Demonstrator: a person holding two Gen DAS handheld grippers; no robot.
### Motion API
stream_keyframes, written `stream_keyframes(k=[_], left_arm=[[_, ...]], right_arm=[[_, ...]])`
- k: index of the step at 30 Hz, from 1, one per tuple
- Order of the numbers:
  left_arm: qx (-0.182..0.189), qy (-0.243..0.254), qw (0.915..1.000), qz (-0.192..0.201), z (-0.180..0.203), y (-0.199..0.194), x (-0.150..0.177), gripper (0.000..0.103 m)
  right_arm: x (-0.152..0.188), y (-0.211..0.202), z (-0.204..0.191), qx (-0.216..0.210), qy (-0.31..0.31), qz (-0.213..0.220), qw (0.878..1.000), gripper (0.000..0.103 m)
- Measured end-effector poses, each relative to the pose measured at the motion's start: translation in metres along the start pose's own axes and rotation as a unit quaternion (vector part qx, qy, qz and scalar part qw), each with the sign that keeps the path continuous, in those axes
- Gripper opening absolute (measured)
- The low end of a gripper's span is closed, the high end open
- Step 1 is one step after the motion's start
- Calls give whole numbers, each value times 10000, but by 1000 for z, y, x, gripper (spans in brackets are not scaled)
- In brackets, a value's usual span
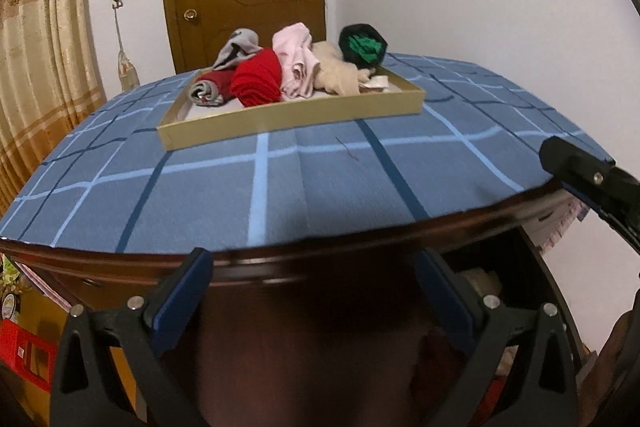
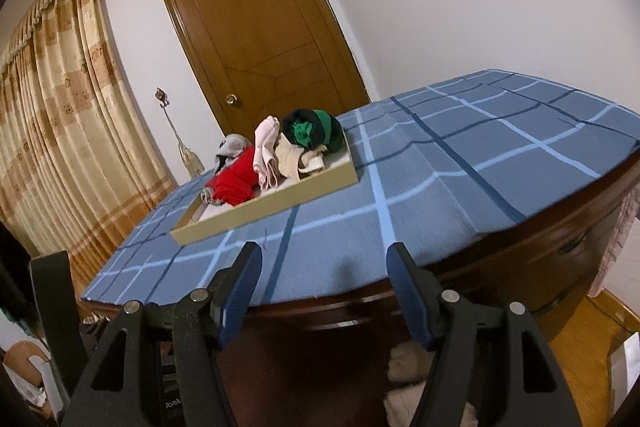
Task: Take underwear out of drawer
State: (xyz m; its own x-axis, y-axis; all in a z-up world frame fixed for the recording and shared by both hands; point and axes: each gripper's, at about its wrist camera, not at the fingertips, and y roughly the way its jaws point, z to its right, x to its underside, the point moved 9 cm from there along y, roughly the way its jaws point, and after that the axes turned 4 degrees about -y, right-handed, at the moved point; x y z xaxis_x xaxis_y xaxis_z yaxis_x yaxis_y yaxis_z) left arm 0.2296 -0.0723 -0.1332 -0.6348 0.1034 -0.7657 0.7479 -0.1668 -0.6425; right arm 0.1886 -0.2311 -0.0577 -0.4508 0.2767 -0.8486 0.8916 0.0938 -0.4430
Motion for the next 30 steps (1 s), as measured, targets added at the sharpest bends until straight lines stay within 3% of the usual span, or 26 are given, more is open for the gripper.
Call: stream_keyframes(k=[10, 15, 23, 30], left_arm=[[153, 199, 9989, -399, 14, 1, 28, 102], [334, 328, 9957, -798, 22, 7, 50, 102], [553, 566, 9860, -1468, 38, 21, 83, 102], [536, 1096, 9741, -1902, 45, 28, 108, 102]], right_arm=[[25, -21, 25, 112, 108, -373, 9992, 67], [45, -30, 44, 350, 10, -718, 9968, 67], [71, -39, 73, 574, -116, -1199, 9911, 67], [93, -29, 80, 386, -317, -1735, 9836, 67]])
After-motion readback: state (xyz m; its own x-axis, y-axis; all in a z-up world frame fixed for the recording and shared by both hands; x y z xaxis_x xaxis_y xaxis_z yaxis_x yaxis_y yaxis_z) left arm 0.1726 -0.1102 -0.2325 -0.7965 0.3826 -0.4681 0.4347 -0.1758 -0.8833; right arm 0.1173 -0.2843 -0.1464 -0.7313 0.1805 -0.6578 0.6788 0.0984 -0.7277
